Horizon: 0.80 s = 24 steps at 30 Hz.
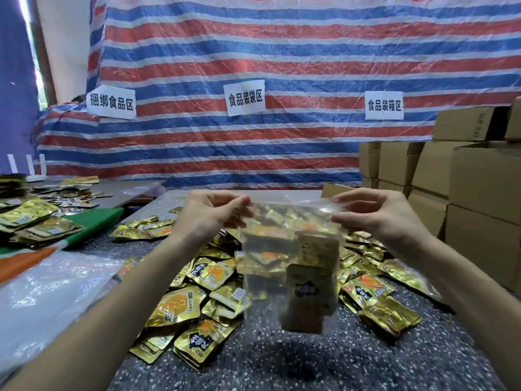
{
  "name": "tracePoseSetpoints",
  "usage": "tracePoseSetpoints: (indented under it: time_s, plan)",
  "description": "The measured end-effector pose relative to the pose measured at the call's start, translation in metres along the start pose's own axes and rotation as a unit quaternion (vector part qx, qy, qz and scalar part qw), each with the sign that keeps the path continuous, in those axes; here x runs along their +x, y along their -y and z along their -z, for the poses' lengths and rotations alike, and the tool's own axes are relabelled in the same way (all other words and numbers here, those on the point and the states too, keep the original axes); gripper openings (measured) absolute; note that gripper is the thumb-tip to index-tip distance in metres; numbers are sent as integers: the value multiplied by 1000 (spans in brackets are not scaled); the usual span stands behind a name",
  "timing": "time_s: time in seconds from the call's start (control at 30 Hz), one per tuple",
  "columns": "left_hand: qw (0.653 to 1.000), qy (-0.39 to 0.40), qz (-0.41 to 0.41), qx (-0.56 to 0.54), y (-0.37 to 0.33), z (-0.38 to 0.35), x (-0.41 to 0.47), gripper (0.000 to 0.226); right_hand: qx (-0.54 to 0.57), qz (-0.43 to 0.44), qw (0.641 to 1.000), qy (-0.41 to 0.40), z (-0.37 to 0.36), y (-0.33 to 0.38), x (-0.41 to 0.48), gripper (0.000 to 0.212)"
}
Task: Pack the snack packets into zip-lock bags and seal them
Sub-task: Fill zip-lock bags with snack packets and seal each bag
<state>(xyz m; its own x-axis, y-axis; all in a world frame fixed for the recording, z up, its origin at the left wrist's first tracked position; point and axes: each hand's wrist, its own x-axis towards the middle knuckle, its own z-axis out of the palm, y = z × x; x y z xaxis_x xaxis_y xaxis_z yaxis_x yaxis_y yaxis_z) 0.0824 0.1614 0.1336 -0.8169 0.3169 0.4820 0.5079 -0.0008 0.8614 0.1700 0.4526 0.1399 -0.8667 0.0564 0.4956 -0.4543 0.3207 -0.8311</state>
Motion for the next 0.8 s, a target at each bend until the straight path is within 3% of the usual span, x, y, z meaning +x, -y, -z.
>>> tracePoseSetpoints:
  time_s: [0.07,0.3,0.43,0.73,0.8]
  plan:
    - [999,21,20,20,9,-5,-7,21,-7,-41,999,0,2,-8,0,46]
    - [999,1,51,9,24,-13,-12,12,-8,-137,990,31,6,-17,-8,24]
    - [999,5,44,28,21,-12,-12,8,16,-137,990,34,3,-12,-9,18]
    - [987,-34,-75,136,15,-23,-19,7,-92,-98,991,-13,-18,-5,-9,2]
    - [982,-28,-102,159,12,-26,-20,6,-193,-34,980,9,-24,7,-6,36]
